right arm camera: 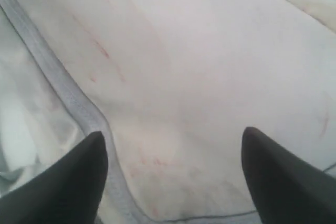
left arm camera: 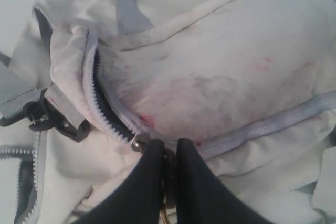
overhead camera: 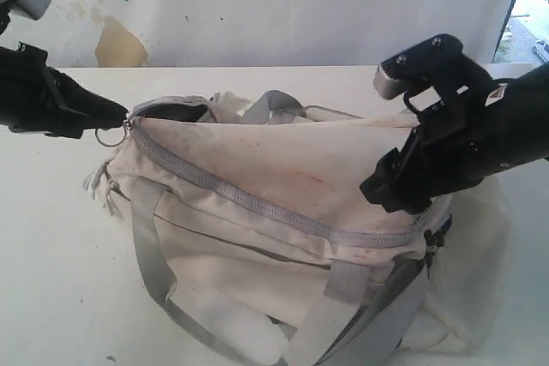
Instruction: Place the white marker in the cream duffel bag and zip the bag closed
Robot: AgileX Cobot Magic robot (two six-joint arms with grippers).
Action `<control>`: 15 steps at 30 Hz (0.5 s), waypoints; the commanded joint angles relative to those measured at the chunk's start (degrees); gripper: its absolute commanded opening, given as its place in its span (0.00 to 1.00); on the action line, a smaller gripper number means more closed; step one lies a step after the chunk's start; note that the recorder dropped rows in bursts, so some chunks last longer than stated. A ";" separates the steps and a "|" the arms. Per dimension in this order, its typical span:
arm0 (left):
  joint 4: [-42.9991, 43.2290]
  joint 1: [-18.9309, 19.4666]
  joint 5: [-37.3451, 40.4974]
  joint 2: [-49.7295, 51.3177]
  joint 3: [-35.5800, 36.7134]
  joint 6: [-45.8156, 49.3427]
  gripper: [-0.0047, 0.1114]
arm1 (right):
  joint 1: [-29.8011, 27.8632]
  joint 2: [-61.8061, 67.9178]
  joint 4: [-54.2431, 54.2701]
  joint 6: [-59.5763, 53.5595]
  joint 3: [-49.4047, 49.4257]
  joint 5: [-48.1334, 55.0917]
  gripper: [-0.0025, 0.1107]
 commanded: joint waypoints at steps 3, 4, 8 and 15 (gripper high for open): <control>-7.01 0.19 2.13 -0.51 0.12 5.69 0.04 | 0.02 -4.31 8.84 -0.89 -0.52 0.69 0.59; -7.93 0.07 3.57 -0.51 0.12 6.80 0.04 | 0.16 -4.30 10.20 -0.89 -0.52 1.00 0.59; -11.30 0.07 8.72 -0.51 0.12 11.37 0.04 | 2.90 -3.92 17.17 -4.51 -0.52 0.15 0.59; -11.41 0.07 7.70 -0.51 0.12 11.20 0.04 | 9.91 -0.20 34.60 -20.47 -0.52 -9.22 0.59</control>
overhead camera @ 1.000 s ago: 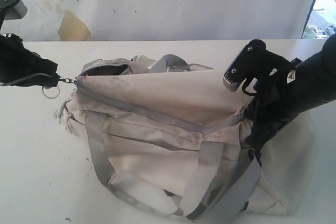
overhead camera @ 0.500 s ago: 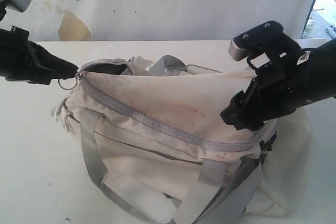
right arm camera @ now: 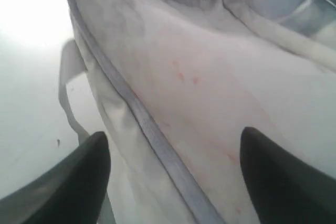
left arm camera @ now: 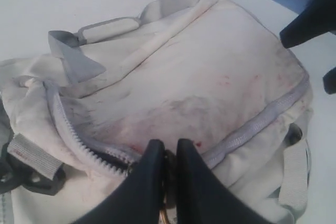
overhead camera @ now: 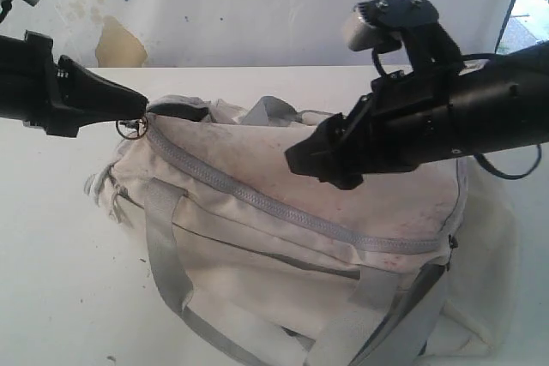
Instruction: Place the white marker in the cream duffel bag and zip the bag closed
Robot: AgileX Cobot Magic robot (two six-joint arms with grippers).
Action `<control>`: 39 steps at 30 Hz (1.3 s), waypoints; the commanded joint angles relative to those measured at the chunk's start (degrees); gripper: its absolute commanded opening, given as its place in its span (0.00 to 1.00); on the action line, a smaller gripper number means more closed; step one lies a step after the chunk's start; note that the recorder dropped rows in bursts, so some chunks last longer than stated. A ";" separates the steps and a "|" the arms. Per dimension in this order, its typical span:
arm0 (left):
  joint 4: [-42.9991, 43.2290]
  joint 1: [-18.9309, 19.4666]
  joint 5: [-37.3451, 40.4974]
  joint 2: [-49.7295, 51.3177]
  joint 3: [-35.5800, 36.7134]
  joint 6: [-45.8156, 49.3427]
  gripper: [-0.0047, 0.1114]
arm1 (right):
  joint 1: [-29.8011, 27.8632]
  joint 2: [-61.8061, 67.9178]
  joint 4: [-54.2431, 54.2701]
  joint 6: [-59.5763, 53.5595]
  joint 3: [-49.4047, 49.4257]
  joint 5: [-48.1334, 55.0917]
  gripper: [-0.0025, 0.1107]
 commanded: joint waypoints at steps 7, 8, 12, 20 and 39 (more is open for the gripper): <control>-1.50 -0.05 -11.38 -0.49 0.00 -8.28 0.04 | 8.51 6.62 10.10 -12.63 -0.42 -9.68 0.59; -1.50 -0.05 -11.48 -0.49 0.00 -10.51 0.04 | 9.10 7.23 10.10 -12.62 -0.42 -10.24 0.59; -1.50 -0.05 -9.99 -0.49 0.97 -14.56 0.04 | 11.69 9.61 10.10 -13.67 -0.42 -13.81 0.59; -1.50 -0.05 -7.24 -0.49 2.98 -14.56 0.04 | 18.32 12.27 10.19 -24.06 -0.42 -24.52 0.59; -3.39 -0.05 -6.81 -0.49 2.98 -16.95 0.04 | 27.43 20.86 10.07 -25.51 -5.43 -37.14 0.59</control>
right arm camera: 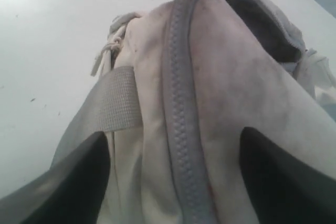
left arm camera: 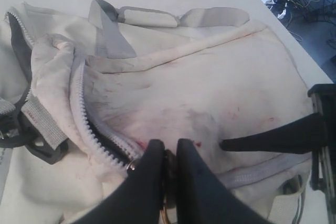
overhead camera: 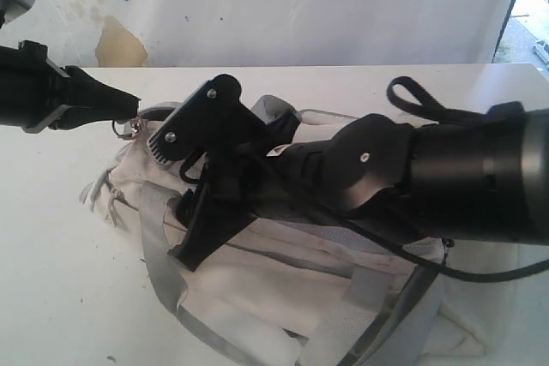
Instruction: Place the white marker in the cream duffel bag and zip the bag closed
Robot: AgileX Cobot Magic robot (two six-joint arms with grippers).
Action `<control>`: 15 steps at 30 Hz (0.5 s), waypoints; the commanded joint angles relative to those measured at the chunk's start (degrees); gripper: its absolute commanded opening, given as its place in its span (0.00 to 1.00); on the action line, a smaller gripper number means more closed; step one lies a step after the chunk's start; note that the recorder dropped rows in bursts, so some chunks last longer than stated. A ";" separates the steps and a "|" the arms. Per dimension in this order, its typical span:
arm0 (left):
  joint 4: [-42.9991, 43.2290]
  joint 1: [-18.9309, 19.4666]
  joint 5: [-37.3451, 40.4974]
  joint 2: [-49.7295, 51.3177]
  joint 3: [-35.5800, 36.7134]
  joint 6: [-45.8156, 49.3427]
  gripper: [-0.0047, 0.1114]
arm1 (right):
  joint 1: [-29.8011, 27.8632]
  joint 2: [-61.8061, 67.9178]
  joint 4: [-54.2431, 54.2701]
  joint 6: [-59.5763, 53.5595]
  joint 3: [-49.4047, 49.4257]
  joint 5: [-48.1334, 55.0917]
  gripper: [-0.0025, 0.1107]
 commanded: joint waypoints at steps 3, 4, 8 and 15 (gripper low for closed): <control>-1.37 -0.05 0.54 -0.49 0.18 -0.40 0.04 | 1.01 4.22 0.12 -0.27 -3.78 -1.45 0.57; -1.37 -0.05 0.54 -0.49 0.18 -0.40 0.04 | 1.01 4.62 0.12 -0.18 -4.05 -1.45 0.55; -1.37 -0.05 0.54 -0.49 0.18 -0.40 0.04 | 1.01 5.96 0.12 -0.18 -4.18 -1.17 0.43; -1.37 -0.05 -0.15 -0.49 0.18 -0.40 0.04 | 1.01 6.34 0.12 -0.18 -4.18 -1.17 0.24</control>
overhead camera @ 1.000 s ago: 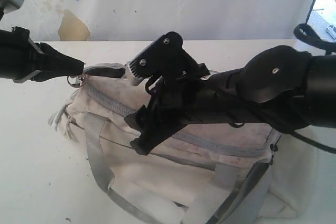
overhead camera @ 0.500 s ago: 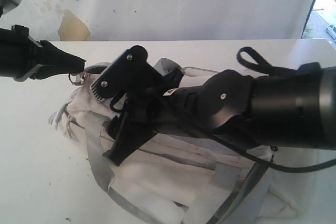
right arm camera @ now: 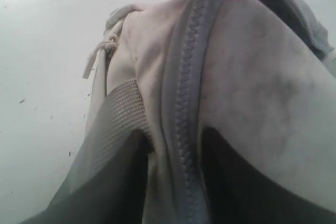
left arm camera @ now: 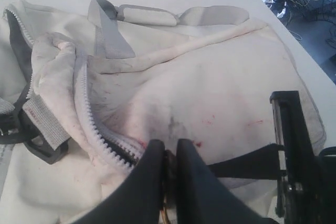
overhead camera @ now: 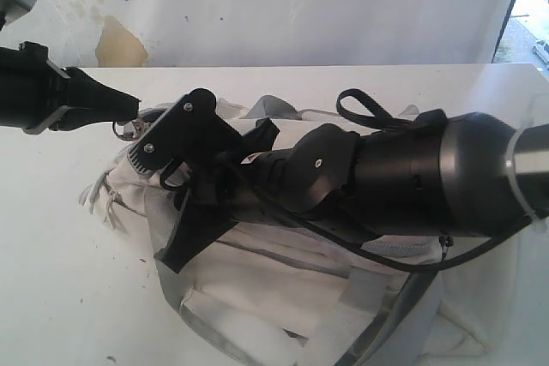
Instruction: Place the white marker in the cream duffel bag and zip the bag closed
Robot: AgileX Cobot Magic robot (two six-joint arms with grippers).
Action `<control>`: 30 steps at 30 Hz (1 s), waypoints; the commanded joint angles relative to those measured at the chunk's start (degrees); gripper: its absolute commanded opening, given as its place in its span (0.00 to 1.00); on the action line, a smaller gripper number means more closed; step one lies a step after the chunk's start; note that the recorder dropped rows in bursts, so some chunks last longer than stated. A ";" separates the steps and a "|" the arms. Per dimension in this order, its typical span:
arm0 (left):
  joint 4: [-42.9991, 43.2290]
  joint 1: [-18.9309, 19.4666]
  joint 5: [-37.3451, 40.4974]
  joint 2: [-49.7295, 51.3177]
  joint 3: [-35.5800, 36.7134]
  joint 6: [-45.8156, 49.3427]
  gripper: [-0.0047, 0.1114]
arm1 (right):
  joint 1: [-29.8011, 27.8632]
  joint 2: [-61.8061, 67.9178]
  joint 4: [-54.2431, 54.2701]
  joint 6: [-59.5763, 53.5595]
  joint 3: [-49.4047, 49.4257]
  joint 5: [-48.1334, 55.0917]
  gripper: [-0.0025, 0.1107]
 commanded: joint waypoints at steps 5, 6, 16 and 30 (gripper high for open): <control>-0.70 -0.05 -1.53 -0.49 0.18 -0.20 0.04 | 0.28 0.12 0.07 -0.18 -0.34 0.12 0.04; -0.70 -0.05 -1.98 -0.49 0.18 -0.20 0.04 | 0.28 0.12 0.07 -0.18 -0.34 0.12 0.02; 4.47 -0.05 -9.60 -0.49 -2.75 -3.64 0.04 | 0.28 0.02 0.07 -0.18 0.87 3.04 0.02; 6.55 -0.05 -24.20 4.74 -8.85 8.01 0.04 | 0.28 -2.86 -10.14 -0.30 4.57 16.72 0.02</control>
